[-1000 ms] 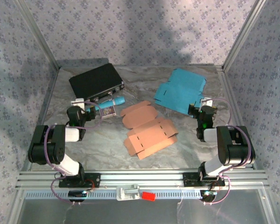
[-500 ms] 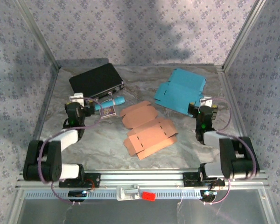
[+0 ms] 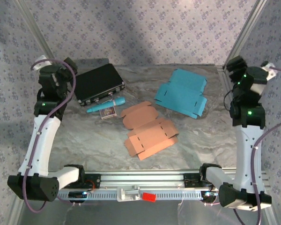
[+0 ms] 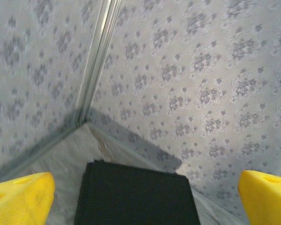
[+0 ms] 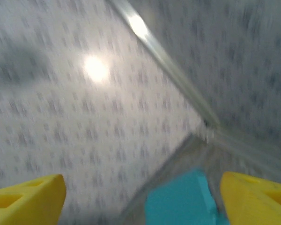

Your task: Fold the paper box

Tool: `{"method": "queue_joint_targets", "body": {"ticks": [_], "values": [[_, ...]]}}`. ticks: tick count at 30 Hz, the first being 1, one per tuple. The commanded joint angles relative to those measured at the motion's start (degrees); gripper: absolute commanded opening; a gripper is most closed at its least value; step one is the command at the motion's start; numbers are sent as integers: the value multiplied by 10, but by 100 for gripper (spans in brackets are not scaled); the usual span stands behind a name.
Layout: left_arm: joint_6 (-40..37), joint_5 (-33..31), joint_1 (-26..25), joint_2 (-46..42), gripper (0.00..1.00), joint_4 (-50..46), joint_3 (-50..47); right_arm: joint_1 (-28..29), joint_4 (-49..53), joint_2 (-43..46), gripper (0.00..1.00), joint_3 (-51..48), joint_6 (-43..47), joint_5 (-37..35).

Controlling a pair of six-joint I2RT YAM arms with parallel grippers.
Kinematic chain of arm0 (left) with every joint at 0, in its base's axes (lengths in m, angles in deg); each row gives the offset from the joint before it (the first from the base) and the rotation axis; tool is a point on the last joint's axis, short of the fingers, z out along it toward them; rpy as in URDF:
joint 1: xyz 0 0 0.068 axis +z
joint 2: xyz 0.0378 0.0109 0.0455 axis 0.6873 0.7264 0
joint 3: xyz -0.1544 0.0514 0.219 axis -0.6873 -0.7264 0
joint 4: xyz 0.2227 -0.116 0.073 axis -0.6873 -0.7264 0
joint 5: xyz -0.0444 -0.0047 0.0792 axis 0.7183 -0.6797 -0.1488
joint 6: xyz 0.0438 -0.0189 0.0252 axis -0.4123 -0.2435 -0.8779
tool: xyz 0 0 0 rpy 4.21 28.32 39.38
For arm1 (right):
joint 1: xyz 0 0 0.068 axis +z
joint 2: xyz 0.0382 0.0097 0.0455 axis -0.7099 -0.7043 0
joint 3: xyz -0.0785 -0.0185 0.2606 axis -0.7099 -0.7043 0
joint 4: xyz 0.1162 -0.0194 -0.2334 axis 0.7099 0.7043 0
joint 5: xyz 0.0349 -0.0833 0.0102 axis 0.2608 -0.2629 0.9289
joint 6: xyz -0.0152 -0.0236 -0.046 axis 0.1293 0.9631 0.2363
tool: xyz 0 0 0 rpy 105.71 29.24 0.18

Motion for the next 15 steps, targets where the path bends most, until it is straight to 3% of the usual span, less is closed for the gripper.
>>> {"method": "queue_joint_targets", "body": {"ticks": [1,3,6,8,12,15], "values": [[125,113,-61,66,99,-198,21,48,214,-64,81,-37,-95,141],[128,119,-124,78,90,-215,16,96,242,-76,72,-63,-94,192],[175,185,-199,95,81,-217,-31,173,228,-62,72,-156,-106,238],[181,226,-250,111,67,-206,-69,214,197,-46,71,-225,-121,265],[199,264,-341,160,64,-163,-129,250,108,-16,70,-359,-147,323],[220,297,-362,197,59,-120,-155,248,39,5,67,-431,-179,341]]}}
